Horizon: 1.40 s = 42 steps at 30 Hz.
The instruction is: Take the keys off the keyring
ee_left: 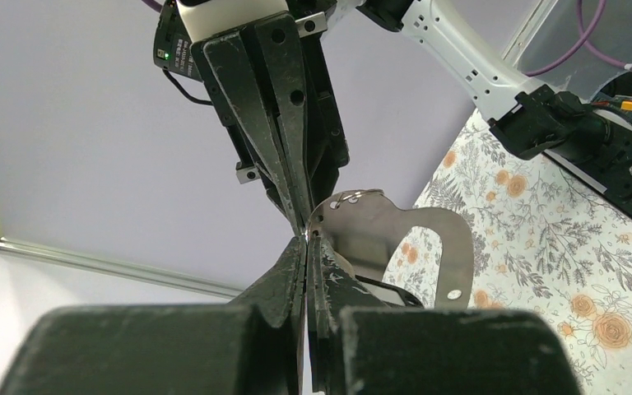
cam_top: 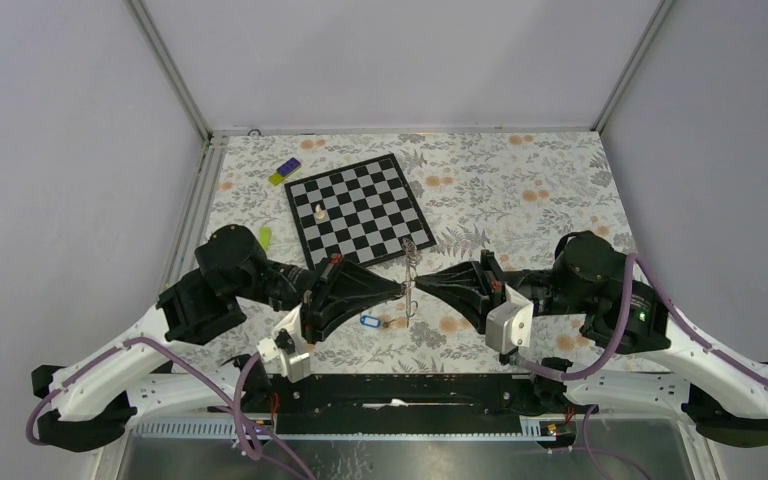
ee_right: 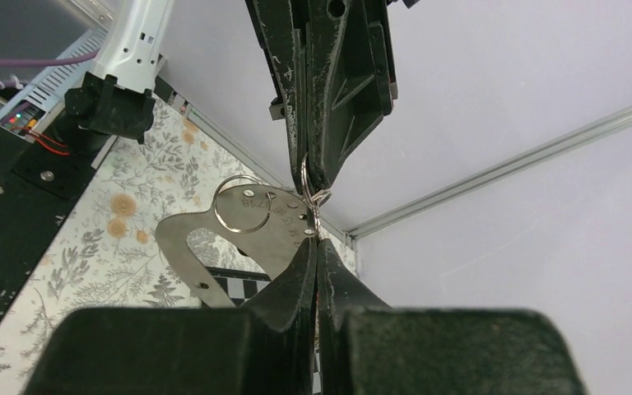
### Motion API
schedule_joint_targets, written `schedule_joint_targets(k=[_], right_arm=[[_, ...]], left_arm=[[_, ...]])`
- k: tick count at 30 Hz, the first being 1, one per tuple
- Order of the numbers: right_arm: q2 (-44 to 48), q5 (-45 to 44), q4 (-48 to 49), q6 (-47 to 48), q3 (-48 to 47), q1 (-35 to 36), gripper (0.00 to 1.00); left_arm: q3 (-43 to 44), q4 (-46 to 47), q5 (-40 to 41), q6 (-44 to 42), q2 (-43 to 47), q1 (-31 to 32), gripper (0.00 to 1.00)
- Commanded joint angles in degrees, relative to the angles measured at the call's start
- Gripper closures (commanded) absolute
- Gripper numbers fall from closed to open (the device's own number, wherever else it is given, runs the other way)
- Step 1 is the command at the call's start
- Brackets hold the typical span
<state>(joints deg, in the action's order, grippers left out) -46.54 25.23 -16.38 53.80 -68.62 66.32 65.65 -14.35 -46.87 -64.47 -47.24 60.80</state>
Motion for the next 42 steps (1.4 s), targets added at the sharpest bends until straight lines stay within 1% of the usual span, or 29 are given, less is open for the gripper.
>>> schedule_joint_targets(k=[1, 6, 12, 22, 25, 32, 42], right_arm=[[0.91, 1.41, 0.86, 5.90, -2.59, -0.06, 1.00], [1.81, 1.75, 1.74, 7.08, -1.79, -0.06, 1.00], [3.50, 2.37, 7.15, 4.89, 0.53, -0.05, 1.00], [4.08, 3.55, 7.60, 4.71, 0.60, -0.07, 1.00], [3.63, 3.96, 5.77, 5.54, -0.44, -0.06, 1.00], [0.40, 2.95, -3.46, 11.13, -4.77, -0.06, 1.00], [-1.09, 0.94, -7.18, 15.81, -5.76, -0.05, 1.00]], left_arm=[[2.82, 0.12, 0.10, -2.25, 0.57, 0.03, 1.00], [2.56, 0.15, 0.14, -2.33, 0.83, 0.03, 1.00], [2.56, 0.12, 0.04, -1.99, 0.91, 0.03, 1.00], [2.91, 0.14, -0.24, -1.84, 0.66, 0.03, 1.00], [3.00, 0.24, -0.32, -1.66, 0.59, 0.04, 1.00], [3.35, 0.24, -0.10, -1.28, 0.27, 0.07, 1.00], [3.17, 1.12, 0.83, 0.03, 0.31, 0.03, 1.00]])
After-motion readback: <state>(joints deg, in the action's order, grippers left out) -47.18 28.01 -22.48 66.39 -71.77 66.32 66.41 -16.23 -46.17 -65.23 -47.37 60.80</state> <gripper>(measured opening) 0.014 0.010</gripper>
